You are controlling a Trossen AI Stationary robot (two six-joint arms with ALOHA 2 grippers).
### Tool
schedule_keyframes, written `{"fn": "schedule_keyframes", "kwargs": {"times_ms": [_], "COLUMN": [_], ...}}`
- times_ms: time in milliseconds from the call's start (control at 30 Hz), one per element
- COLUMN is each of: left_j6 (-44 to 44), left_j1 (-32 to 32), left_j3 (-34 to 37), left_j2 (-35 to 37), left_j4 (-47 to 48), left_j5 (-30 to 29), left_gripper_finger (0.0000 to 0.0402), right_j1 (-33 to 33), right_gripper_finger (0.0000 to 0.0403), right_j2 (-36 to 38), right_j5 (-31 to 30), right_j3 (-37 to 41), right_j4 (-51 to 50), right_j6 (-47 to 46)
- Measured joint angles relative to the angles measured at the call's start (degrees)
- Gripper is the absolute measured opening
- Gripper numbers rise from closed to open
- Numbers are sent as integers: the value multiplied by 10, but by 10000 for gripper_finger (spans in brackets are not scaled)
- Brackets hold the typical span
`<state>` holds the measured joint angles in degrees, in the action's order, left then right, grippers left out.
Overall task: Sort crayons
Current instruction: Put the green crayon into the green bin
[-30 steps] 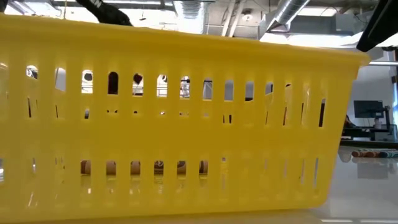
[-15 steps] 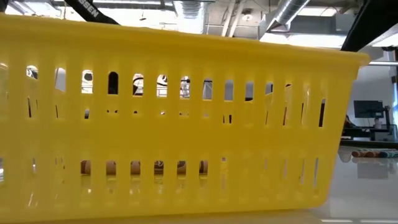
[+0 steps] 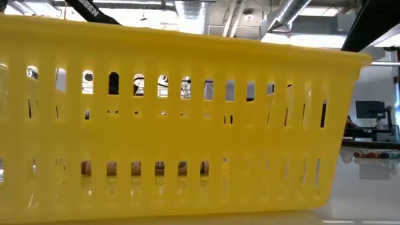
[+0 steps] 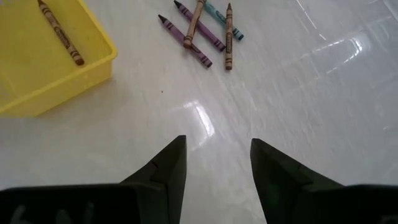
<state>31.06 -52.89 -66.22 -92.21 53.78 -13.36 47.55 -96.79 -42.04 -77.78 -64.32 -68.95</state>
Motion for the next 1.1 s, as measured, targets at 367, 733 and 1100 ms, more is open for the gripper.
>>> {"fn": "schedule_keyframes", "kwargs": {"times_ms": [367, 733, 1100], "left_j6": [-37, -165, -243], "left_j1": [69, 201, 449], "left_j3": [0, 0, 0], "left_j2": [81, 174, 181], "left_j4": [-2, -2, -26], "left_j5": [13, 162, 130], "left_gripper_finger": [151, 150, 150], "right_j1": [-33, -143, -415], "right_gripper_finger": [170, 170, 156], "right_j2": [0, 0, 0], "right_j5": [-17, -36, 93], "right_j3": [0, 0, 31], "right_j4": [-18, 17, 272], "right_j6": [32, 204, 589]}}
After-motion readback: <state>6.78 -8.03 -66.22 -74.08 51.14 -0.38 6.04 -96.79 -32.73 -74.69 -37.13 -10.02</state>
